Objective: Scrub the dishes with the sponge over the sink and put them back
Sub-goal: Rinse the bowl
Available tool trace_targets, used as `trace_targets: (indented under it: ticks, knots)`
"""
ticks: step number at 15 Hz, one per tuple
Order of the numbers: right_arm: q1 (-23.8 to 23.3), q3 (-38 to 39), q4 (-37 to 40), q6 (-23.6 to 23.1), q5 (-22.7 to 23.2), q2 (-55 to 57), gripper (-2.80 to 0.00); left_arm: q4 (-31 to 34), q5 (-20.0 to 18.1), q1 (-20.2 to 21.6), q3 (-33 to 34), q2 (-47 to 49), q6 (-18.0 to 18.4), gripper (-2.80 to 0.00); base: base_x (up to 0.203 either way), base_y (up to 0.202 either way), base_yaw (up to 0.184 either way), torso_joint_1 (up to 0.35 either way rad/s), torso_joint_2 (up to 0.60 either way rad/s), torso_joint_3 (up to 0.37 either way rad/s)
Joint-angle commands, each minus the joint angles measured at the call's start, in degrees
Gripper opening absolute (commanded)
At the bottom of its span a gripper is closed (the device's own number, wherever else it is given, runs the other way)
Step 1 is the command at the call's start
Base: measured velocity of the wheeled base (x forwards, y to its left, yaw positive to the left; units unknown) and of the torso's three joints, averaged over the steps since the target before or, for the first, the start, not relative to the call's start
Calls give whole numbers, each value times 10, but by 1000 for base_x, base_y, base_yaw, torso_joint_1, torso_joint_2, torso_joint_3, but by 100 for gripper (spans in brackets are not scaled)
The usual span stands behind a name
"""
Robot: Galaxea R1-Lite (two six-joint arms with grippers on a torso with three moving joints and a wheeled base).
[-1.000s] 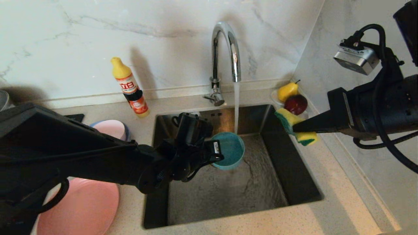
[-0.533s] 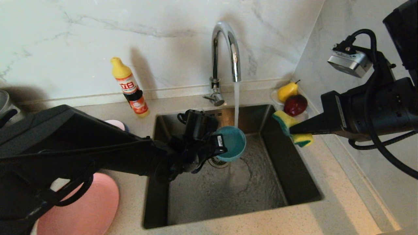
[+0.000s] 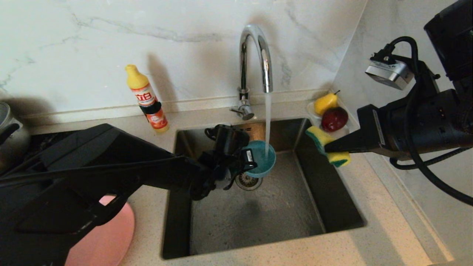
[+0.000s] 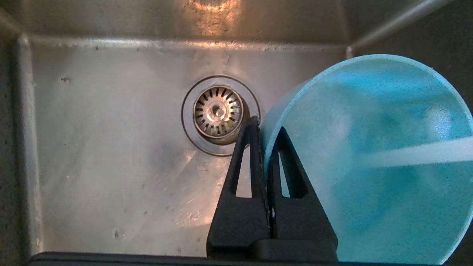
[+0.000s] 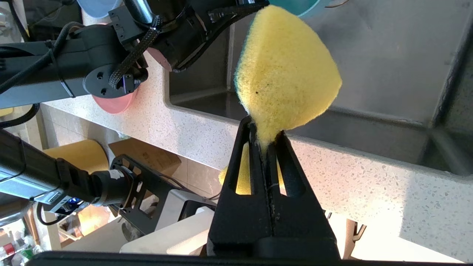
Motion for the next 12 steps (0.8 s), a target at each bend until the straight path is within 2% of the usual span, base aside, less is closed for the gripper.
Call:
trace_targets:
  ticks: [1, 5, 12]
  knots:
    - [0, -2, 2, 2, 1, 8, -280, -1, 2, 0, 4, 0, -1, -280, 0, 0, 0, 0, 0, 0]
    - [0, -4, 2, 2, 1, 9, -280, -1, 15, 1, 12, -6, 0, -280, 0, 0, 0, 0, 0, 0]
    - [0, -4, 2, 2, 1, 10, -280, -2, 16, 1, 30, -14, 2, -280, 0, 0, 0, 0, 0, 0]
